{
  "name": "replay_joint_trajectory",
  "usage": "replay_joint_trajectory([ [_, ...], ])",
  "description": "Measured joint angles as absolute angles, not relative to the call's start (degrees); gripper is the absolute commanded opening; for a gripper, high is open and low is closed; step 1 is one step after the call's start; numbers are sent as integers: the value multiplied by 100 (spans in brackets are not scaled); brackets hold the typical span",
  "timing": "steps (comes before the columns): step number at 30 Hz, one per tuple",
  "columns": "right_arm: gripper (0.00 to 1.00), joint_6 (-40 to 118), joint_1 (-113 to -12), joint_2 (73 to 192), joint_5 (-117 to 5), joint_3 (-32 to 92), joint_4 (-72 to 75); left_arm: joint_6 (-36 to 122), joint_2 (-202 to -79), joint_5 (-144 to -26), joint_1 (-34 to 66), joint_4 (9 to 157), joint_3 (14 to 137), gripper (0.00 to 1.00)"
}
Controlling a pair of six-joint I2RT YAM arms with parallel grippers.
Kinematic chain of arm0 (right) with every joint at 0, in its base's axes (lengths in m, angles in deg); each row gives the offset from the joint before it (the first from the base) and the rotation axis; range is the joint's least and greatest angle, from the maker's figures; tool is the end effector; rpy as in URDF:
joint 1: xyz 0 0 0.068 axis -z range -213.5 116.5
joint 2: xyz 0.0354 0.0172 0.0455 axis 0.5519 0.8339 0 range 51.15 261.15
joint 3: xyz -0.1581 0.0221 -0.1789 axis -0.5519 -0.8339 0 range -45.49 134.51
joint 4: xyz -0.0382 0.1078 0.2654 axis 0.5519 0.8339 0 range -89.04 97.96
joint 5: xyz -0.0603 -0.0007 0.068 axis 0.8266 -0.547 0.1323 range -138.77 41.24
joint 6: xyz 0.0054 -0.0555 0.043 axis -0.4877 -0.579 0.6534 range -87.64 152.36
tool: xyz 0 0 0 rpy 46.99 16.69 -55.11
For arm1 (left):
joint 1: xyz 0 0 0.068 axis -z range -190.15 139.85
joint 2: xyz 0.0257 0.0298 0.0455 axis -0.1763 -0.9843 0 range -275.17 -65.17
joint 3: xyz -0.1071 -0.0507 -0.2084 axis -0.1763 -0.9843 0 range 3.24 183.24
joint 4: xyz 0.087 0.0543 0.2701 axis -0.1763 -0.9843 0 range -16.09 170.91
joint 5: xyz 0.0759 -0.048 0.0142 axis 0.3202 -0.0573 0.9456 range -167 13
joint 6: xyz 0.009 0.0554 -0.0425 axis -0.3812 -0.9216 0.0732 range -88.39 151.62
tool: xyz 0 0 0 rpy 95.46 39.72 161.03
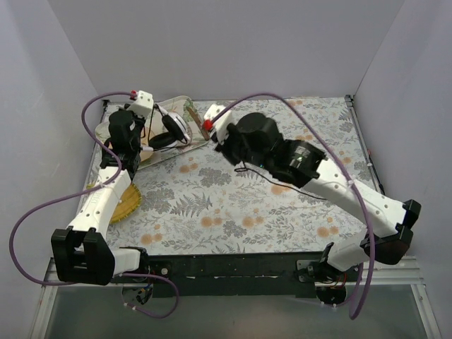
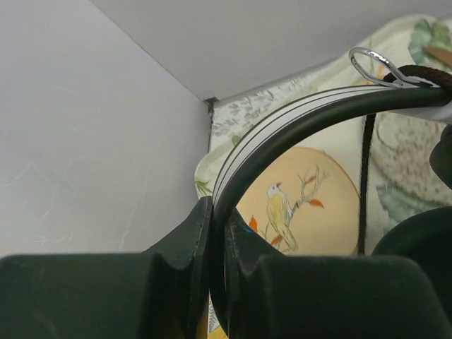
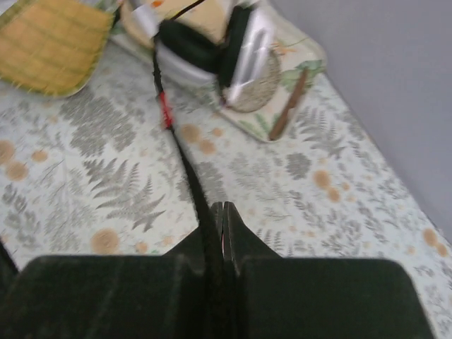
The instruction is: Wrap the headphones
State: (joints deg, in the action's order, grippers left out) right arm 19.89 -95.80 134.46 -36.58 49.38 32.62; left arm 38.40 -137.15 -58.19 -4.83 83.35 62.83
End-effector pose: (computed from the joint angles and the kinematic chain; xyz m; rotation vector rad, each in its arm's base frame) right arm 0.1837 0.3239 0.4106 -1.0555 1.6180 0.3808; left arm 0.3565 -0.0146 0.3094 -0.2612 1.7172 0.1311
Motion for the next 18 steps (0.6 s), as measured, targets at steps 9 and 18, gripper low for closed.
replay_joint_trajectory([
  [9,1,1635,-8904,13398,-3669,6122,3605,3667,-13363,-6265,-310,7957,6060,0],
  [18,1,1257,-8321,13728,-3778,6616,3666,3676,-12767,-7410,-109,6726,6058,0],
])
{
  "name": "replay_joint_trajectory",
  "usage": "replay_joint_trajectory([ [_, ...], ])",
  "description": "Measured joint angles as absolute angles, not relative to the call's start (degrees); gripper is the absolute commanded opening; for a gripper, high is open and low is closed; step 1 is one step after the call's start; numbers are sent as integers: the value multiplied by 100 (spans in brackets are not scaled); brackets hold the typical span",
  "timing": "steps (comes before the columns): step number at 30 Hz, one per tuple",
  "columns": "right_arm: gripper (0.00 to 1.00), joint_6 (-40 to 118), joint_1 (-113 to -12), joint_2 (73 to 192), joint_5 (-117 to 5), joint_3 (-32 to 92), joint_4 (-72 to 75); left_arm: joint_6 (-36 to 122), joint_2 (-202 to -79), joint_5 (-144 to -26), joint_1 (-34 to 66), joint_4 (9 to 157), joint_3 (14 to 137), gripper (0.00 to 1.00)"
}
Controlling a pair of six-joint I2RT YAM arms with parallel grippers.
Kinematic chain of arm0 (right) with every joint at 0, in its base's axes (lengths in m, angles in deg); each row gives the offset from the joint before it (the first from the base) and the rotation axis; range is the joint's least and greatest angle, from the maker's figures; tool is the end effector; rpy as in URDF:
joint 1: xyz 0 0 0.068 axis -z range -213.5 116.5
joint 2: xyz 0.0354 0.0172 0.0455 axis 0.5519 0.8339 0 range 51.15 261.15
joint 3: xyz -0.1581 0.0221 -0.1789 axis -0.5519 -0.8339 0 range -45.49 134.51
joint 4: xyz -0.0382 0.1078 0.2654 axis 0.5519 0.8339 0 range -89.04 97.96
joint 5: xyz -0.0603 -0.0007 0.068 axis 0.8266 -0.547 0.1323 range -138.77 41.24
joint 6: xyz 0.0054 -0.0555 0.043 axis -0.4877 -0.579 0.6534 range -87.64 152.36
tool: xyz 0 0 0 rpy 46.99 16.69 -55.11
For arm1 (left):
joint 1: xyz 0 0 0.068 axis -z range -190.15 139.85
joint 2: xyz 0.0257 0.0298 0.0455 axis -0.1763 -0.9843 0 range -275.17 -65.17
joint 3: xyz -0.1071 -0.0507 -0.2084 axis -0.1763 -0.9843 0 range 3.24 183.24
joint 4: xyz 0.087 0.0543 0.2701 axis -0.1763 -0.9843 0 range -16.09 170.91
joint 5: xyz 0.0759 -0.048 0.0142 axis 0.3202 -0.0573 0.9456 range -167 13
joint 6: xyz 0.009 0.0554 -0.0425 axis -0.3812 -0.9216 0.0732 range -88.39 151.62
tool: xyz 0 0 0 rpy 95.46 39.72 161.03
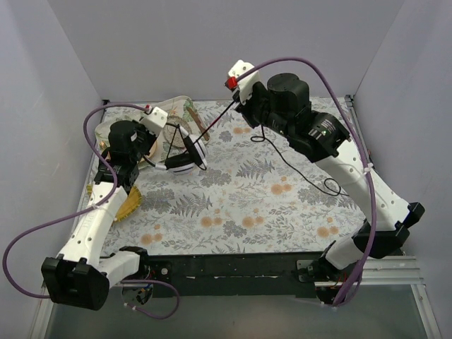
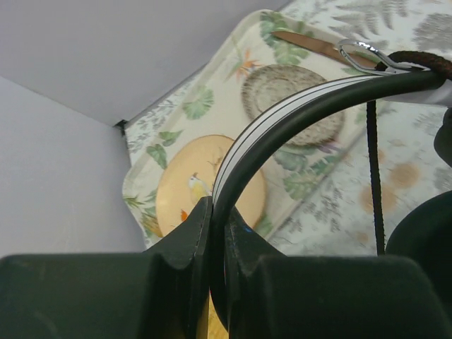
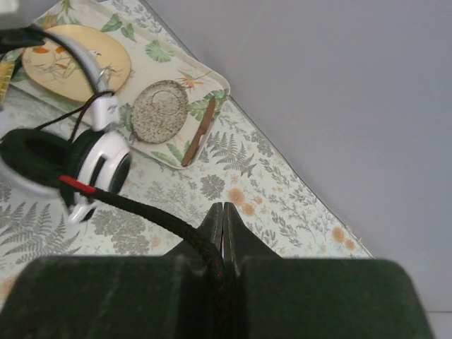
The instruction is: Wrap the headphones
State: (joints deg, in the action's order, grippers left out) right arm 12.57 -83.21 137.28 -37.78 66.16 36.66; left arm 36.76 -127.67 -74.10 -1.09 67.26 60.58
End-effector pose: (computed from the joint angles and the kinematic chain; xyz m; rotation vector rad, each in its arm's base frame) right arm 0.2376 0.2633 0.4919 -0.8790 1.5132 0.2147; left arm 0.3135 -0.0471 0.3099 0.0306 1.9003 -0.1204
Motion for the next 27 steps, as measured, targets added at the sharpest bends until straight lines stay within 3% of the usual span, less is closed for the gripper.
replay_joint_trajectory([
  [7,1,1196,-7468,14770,-4349,7670,3469,3971,-12218,-8177,874,5463,6237,0],
  [12,1,1410,-6933,15487,-4963,8028,3340,4242,-11949,-8671,984,5006,6467,0],
  [23,1,2159,-6061,15588,-6504,6540,2796,4874,-11682,-9432,968,4545,6974,0],
  [27,18,2258,-6098,15577,-7205,6111,2324,5455,-11842,-9941,957,4237,7651,0],
])
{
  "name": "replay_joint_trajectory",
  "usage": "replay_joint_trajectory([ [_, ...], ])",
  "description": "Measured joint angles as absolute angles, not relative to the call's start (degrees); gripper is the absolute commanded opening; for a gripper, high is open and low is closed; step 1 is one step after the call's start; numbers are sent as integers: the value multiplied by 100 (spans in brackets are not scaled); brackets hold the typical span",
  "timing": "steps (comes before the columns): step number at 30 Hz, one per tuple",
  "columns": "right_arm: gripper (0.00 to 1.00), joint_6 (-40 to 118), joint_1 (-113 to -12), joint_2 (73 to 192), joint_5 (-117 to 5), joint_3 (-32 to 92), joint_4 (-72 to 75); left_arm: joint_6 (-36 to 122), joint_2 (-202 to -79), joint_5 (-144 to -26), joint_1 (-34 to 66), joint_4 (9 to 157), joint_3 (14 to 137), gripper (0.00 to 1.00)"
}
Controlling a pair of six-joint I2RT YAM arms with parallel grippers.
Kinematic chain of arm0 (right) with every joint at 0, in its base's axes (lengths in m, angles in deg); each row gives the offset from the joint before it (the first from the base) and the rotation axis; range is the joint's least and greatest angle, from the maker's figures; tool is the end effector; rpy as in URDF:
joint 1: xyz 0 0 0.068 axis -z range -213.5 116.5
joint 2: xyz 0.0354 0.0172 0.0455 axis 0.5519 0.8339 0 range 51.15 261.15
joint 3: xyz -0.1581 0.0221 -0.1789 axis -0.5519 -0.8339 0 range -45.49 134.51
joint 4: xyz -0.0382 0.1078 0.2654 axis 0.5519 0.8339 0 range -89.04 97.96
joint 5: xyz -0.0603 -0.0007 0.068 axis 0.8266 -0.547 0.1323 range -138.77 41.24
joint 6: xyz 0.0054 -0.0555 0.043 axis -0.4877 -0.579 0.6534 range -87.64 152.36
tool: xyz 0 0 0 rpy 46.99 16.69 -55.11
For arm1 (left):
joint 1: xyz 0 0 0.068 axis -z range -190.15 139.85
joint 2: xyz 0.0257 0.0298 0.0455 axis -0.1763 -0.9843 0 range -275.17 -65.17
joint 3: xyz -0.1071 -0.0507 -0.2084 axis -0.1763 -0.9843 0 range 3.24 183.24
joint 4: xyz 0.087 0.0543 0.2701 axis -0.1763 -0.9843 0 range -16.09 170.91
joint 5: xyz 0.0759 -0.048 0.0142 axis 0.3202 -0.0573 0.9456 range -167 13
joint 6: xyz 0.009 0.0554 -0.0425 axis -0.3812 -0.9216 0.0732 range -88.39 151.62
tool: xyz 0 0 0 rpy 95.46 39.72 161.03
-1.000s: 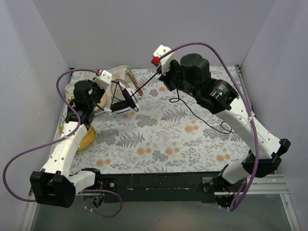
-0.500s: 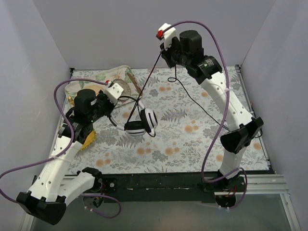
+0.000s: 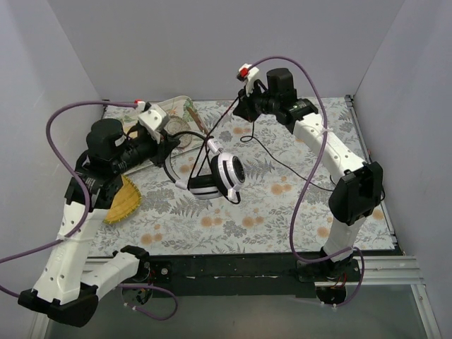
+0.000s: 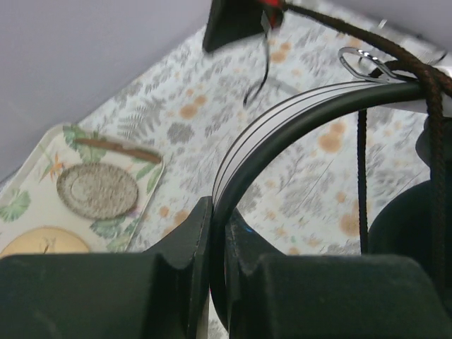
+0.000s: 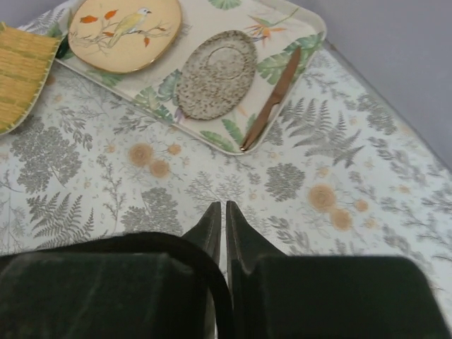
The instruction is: Wrap the headphones
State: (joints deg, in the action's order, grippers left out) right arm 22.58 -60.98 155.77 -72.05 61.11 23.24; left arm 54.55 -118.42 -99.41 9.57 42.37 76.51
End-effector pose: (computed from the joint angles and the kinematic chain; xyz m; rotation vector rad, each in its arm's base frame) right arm 0.4055 0.2366 0.3612 -0.8748 1.7320 0.5969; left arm 0.2189 -0.1018 0.4073 0.2228 1.9527 -0.8682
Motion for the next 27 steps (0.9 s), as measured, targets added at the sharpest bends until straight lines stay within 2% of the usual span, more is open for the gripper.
replay_joint_trajectory([
  [5,31,2406,-6426,15450,-7629,4345,1115,6397,-12332,-10363,912,4237,9238,0],
  [6,37,2459,-6524,15450,-7691,3967,877,6581,-12415,-10394,887,4296,9531,0],
  [11,48,2815,-7012,15450,-8069,2678,-150,7355,-12618,-10308,643,4464,10423,0],
  [15,52,3045,-7134,15424,-8222,2210,-1000,7851,-12738,-9917,463,4541,10801,0],
  [19,52,3152,-7123,15409,-8202,1810,-1390,8102,-12854,-9036,391,4536,10963,0],
  [22,40,3165,-7156,15409,-8049,1473,-1470,8229,-12961,-8289,378,4534,11013,0],
  [23,30,3158,-7191,15404,-7988,1357,-1481,8255,-12998,-8085,374,4536,11013,0],
  [26,8,3158,-7353,15295,-7835,947,-1584,8277,-13140,-7417,352,4530,11070,0],
  [27,4,3152,-7431,15232,-7782,818,-1591,8271,-13180,-7205,352,4536,11074,0],
])
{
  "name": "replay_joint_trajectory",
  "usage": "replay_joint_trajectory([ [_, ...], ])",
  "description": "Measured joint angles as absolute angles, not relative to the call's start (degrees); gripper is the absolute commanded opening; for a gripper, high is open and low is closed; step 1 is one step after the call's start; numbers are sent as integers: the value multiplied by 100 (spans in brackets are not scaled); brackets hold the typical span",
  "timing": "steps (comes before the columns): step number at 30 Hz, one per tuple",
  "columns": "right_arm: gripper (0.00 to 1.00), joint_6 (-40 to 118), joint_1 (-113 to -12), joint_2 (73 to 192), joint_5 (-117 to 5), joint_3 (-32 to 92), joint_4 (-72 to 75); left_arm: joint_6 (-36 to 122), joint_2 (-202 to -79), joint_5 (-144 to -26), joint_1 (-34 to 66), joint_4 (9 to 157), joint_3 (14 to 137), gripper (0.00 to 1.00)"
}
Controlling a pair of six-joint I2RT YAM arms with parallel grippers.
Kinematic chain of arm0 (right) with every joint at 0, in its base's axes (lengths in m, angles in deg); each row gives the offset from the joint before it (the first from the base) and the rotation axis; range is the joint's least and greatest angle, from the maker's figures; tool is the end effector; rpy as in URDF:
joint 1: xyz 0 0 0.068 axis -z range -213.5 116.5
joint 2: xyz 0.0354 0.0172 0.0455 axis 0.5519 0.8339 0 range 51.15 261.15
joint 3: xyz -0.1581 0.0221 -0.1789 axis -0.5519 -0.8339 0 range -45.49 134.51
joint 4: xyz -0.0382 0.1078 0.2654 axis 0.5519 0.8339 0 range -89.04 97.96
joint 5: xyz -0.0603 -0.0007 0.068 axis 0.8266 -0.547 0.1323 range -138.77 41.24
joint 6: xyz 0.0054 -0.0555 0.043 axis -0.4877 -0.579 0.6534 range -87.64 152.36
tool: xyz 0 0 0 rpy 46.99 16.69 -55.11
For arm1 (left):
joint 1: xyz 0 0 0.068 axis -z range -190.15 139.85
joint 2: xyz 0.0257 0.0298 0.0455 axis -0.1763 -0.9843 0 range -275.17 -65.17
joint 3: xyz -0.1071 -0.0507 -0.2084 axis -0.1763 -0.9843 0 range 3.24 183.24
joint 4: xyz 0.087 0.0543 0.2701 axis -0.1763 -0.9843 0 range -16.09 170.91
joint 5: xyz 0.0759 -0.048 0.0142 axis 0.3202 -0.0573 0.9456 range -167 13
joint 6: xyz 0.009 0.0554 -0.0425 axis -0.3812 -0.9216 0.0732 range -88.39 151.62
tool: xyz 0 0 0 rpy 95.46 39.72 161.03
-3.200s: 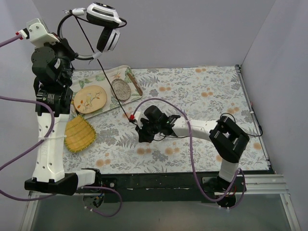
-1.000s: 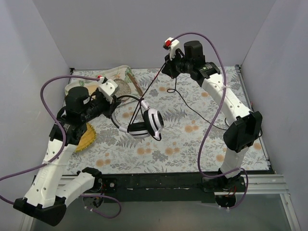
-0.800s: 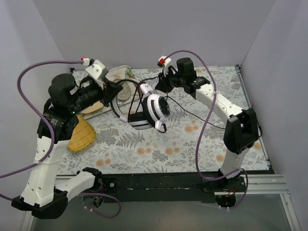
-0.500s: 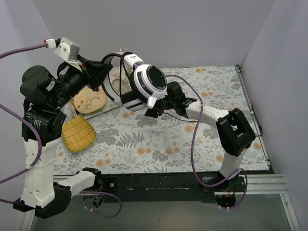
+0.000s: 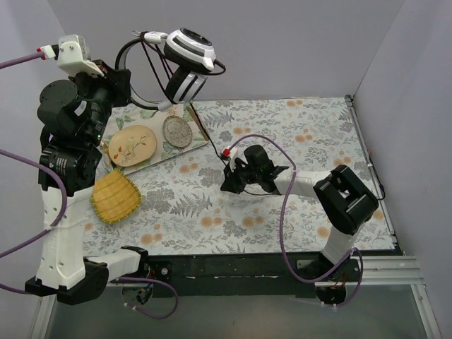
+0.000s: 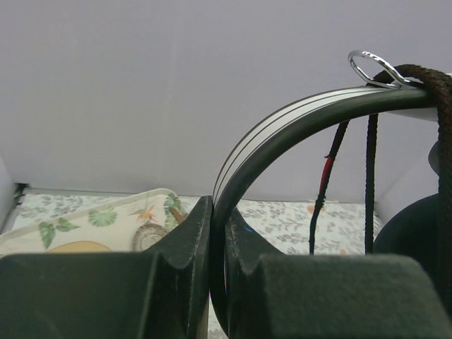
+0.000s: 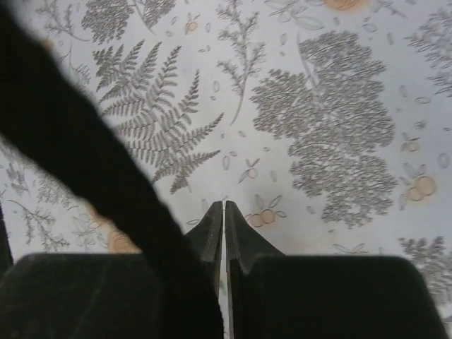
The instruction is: Wrap the headphones
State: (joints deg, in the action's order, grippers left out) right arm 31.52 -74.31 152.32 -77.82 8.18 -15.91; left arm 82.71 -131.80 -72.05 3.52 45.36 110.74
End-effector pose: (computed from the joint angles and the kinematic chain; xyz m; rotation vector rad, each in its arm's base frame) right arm 0.2852 0.2832 0.1139 -1.0619 1.8979 0.9432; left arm 0.2226 -0.0491 0.5612 -0.5614 1.4310 -0.8463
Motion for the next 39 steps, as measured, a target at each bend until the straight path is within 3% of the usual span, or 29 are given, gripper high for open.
replay_joint_trajectory([
  [10,1,2824,-8821,14799,-7072,735,-1027,7438,-13271,-5428,315,5677,10171,0],
  [18,1,2177,-10301,14556,-6357,1441,143,6708,-13875,-4934,-157,6569,9946,0],
  [23,1,2030,-10590,13798,-6003,1471,794,5952,-13999,-4704,-597,7620,9083,0],
  [29,1,1989,-10638,12701,-5380,1753,1511,4819,-14106,-4848,-765,8444,7863,0],
  [39,1,1381,-10509,12110,-3271,3255,1996,3823,-13741,-6422,-610,7872,6215,0],
])
